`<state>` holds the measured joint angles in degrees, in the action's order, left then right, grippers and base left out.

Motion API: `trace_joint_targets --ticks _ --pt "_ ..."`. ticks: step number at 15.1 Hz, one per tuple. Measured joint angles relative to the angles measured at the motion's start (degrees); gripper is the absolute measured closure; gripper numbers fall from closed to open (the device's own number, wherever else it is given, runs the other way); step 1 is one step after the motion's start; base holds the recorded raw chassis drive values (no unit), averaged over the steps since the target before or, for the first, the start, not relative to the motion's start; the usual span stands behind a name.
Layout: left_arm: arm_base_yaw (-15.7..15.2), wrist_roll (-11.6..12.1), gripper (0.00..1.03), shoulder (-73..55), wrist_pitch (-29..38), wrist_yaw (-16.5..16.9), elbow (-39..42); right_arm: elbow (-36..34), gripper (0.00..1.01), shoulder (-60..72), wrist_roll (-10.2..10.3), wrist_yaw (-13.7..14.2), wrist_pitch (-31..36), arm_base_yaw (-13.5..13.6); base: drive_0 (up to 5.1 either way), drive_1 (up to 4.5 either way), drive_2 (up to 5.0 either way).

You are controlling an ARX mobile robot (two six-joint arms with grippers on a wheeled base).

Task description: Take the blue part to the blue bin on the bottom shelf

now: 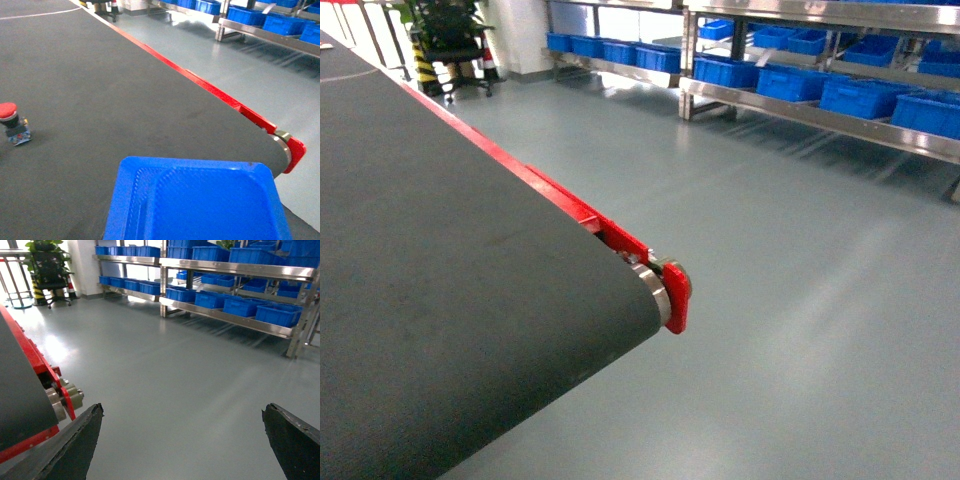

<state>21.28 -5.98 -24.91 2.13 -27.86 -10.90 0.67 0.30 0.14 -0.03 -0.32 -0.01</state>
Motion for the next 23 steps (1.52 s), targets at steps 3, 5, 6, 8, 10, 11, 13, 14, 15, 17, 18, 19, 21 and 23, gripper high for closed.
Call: trace_joint_targets --ticks 3,5,6,8,10,11,13,14,15,17,18,19,21,23 --pt "0.0 0.0 0.59 0.0 0.0 0.0 0.0 0.0 0.03 0.0 0.0 0.0 0.0 0.0 -1.6 -1.63 -1.6" --pt "0.0 0.0 0.59 0.0 0.0 0.0 0.0 0.0 0.03 0.0 0.0 0.0 0.0 0.0 -1.6 -1.63 -1.6" --pt "0.0 0.0 0.59 0.0 0.0 0.0 0.0 0.0 0.03 0.0 0.0 0.0 0.0 0.0 -1.6 -1.63 -1.6" --pt "0.0 0.0 0.59 0.0 0.0 0.0 0.0 0.0 0.03 0.0 0.0 0.0 0.0 0.0 -1.6 -1.63 -1.6" --pt "0.0 0.0 0.59 0.0 0.0 0.0 0.0 0.0 0.03 0.0 0.0 0.0 0.0 0.0 -1.6 -1.63 -1.6" --pt "0.0 0.0 0.59 0.0 0.0 0.0 0.0 0.0 0.03 0.0 0.0 0.0 0.0 0.0 -1.6 -1.63 -1.6" --pt "0.0 0.0 0.59 0.0 0.0 0.0 0.0 0.0 0.03 0.0 0.0 0.0 0.0 0.0 -1.6 -1.63 -1.6" --pt "0.0 0.0 0.59 0.0 0.0 0.0 0.0 0.0 0.03 0.0 0.0 0.0 0.0 0.0 -1.6 -1.63 -1.6" --pt "0.0 0.0 0.59 0.0 0.0 0.0 0.0 0.0 0.03 0.0 0.0 0.0 0.0 0.0 -1.6 -1.63 -1.6" --pt "0.0 0.0 0.59 0.0 0.0 0.0 0.0 0.0 0.03 0.0 0.0 0.0 0.0 0.0 -1.6 -1.63 -1.6" --pt "0.0 0.0 0.59 0.0 0.0 0.0 0.0 0.0 0.03 0.0 0.0 0.0 0.0 0.0 -1.6 -1.63 -1.6" --pt "0.0 0.0 0.59 0.0 0.0 0.0 0.0 0.0 0.03 0.0 0.0 0.0 0.0 0.0 -1.6 -1.63 -1.6" --pt "0.0 0.0 0.59 0.0 0.0 0.0 0.0 0.0 0.03 0.0 0.0 0.0 0.0 0.0 -1.6 -1.63 -1.6" --pt "0.0 0.0 0.59 0.0 0.0 0.0 0.0 0.0 0.03 0.0 0.0 0.0 0.0 0.0 -1.6 -1.63 -1.6"
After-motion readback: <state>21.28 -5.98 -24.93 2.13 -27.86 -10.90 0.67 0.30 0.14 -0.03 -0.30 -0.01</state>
